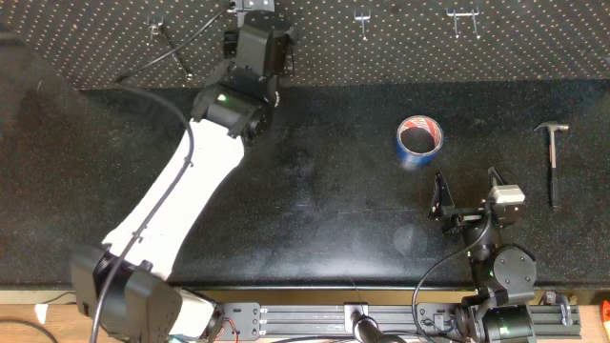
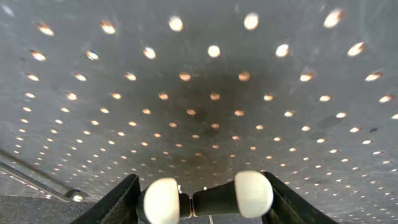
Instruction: Place Tools Onto Pegboard
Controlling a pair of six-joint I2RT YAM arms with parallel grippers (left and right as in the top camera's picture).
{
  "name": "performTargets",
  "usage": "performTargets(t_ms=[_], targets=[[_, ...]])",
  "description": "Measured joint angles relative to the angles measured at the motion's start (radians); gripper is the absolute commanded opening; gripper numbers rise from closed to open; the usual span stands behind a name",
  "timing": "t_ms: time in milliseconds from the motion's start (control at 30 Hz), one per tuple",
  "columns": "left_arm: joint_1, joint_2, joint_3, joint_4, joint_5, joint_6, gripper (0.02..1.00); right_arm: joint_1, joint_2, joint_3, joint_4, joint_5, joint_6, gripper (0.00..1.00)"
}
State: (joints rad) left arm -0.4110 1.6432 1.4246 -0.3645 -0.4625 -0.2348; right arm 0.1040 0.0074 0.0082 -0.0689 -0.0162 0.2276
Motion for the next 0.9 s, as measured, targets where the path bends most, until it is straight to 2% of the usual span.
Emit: performTargets(t_ms=[533,600,633,733,767,900], targets=[[0.01,0.11,0.0,-0.051,0.018,0.0,0.029,0.0,0.0,0.0,0.0,0.0,0.0,0.976],[0.01,0.122,0.0,-0.044,0.022,0.0,0.305,0.0,0.0,0.0,0.0,0.0,0.0,0.976],[0.011,0.126,0.0,-0.043,0.023,0.0,0.349,0.0,0.0,0.0,0.0,0.0,0.0,0.976],[0.024,0.134,0.0,-0.065,0.027,0.0,0.621,0.0,0.0,0.0,0.0,0.0,0.0,0.976],[0.029,0.134,0.0,-0.076,0.031,0.0,0.996,0.0,0.0,0.0,0.0,0.0,0.0,0.976],[0.037,0.136,0.0,-0.084,0.045,0.003,0.996,0.0,0.0,0.0,0.0,0.0,0.0,0.976]])
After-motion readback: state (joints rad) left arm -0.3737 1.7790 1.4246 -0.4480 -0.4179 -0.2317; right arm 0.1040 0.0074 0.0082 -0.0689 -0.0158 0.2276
